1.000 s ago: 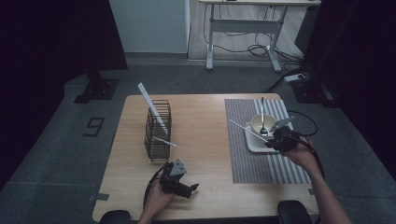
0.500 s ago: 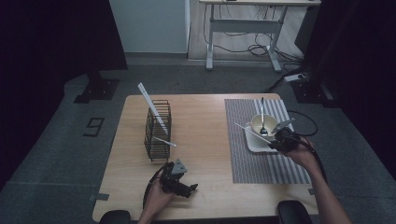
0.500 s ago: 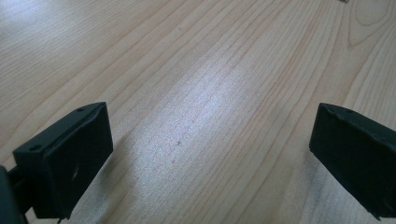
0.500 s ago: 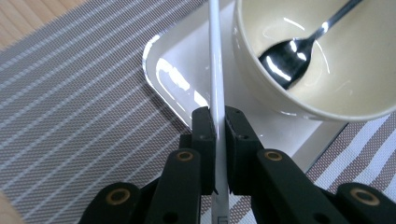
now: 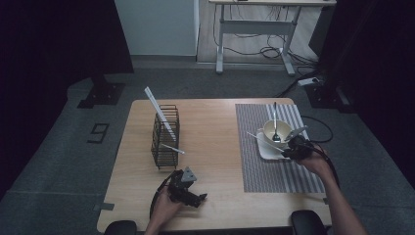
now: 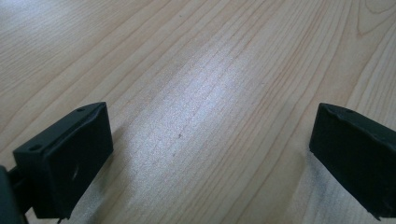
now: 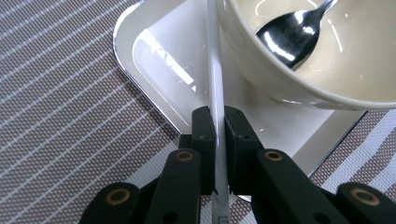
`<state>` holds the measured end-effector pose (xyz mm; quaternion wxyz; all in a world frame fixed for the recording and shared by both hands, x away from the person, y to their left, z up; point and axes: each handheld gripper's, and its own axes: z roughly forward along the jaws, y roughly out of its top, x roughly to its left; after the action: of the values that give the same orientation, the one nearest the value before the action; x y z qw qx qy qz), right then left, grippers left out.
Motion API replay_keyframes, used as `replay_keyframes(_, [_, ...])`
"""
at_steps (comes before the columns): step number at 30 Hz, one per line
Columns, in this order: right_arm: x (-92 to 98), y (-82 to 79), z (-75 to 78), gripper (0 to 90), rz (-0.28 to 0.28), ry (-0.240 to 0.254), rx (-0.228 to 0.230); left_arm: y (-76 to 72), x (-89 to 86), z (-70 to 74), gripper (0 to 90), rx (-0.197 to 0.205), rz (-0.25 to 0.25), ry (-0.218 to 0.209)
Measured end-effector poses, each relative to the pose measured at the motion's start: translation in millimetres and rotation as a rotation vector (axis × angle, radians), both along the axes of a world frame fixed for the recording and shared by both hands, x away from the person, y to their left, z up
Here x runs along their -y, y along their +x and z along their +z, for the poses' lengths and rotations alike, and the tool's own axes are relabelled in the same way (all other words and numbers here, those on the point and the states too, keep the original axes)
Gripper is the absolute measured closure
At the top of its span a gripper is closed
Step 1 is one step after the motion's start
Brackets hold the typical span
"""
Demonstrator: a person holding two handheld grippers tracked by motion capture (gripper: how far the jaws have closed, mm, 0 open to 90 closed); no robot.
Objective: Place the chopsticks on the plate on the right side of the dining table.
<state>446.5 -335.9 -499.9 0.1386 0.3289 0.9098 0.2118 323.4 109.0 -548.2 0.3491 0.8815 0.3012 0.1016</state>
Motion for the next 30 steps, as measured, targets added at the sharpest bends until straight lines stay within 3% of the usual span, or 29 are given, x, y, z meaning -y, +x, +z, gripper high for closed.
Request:
replay_keyframes(10, [7.2,10.2,-10.1,81.0,0.005,-0.013,-0.027,0.1,0.3,-0.2,0.0,-0.002,-0.007,0.009])
replay_keyframes(19, [14.0,16.4,-17.8,77.5,-0.011,-0.01,-0.02,-0.1,1.8,-0.4,0.0,-0.002,-0.015,0.03])
replay_keyframes(30, [21.7,13.9,-13.3,63.9,-0.056,0.008,-0.003,-0.6,2.9,-0.7,0.0,0.003,-0.023,0.039])
